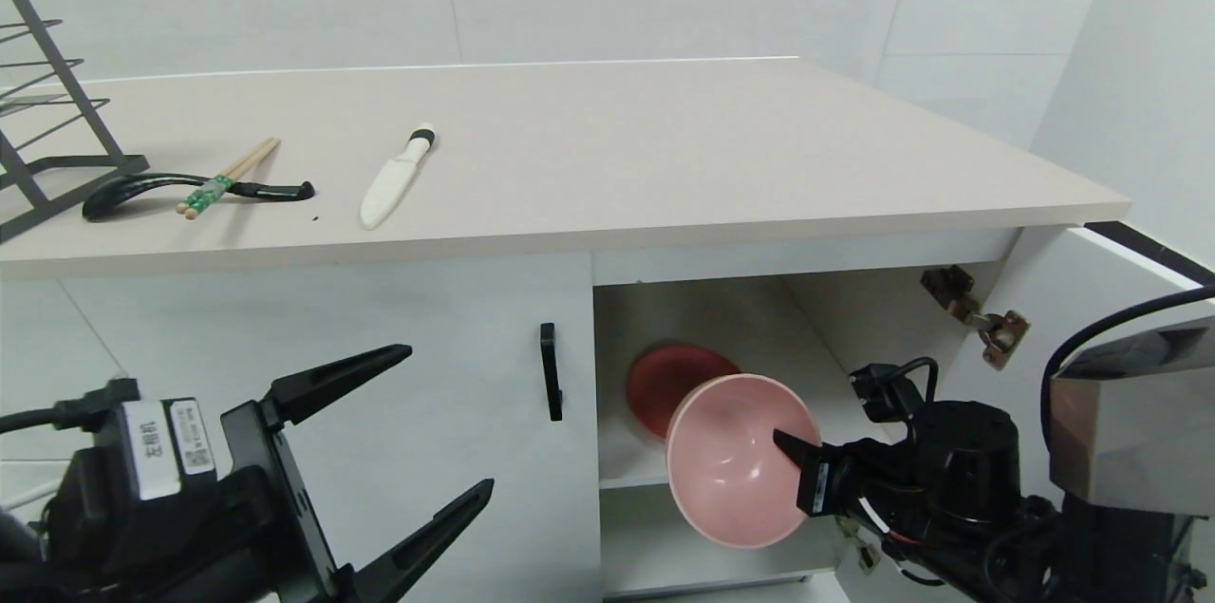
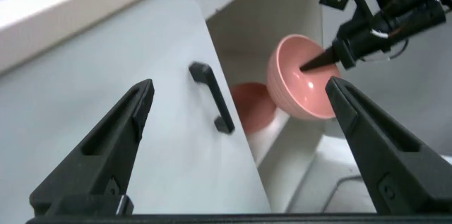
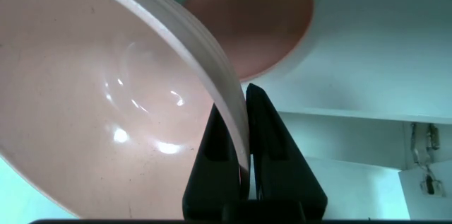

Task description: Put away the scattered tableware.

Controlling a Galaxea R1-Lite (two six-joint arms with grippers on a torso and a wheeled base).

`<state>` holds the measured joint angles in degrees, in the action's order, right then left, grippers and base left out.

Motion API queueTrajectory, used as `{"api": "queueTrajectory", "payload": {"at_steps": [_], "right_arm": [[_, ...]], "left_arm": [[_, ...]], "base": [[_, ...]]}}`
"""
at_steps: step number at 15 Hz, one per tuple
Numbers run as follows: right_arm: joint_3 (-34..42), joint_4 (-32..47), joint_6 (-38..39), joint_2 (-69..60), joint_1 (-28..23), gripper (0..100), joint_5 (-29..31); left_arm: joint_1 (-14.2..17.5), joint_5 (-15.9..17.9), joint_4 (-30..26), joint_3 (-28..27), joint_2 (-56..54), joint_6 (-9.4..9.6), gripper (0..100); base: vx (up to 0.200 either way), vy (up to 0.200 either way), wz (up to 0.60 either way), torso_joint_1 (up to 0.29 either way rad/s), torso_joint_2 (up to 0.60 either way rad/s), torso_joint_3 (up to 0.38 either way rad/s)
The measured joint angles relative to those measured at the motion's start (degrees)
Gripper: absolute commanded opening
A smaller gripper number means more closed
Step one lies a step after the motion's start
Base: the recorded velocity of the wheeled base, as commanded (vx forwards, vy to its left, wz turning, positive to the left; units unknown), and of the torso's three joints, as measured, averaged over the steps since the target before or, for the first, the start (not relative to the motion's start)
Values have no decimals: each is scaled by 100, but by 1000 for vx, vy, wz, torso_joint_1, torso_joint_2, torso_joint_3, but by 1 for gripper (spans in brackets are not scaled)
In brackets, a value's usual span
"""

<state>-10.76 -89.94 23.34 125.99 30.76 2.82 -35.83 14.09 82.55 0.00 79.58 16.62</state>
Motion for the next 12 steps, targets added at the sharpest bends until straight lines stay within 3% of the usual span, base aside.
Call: {"api": "queueTrajectory", "payload": {"at_steps": [3, 5, 6, 7, 9, 12], "right_arm": [[-100, -2, 2, 59, 9, 0, 0], [-218, -2, 2, 102, 0, 0, 2], [-295, 0, 2, 141, 0, 0, 0], [-362, 0, 2, 193, 0, 0, 0], [-456, 0, -6, 310, -5, 0, -4], [-686, 2, -37, 479, 11, 0, -13]], "left_arm": [[-17, 27, -1208, 0, -844, -96, 100], [-41, 68, -1829, -11, -1414, -357, 100], [-52, 194, -2075, -55, -1713, -602, 100], [-63, 266, -2136, -116, -1921, -767, 100], [-83, 288, -2152, -157, -2137, -909, 100], [-96, 325, -2149, -195, -2275, -929, 100]], "base": [[0, 0, 0, 0, 0, 0], [0, 0, 0, 0, 0, 0], [0, 0, 0, 0, 0, 0], [0, 0, 0, 0, 0, 0], [0, 0, 0, 0, 0, 0], [0, 0, 0, 0, 0, 0]]}}
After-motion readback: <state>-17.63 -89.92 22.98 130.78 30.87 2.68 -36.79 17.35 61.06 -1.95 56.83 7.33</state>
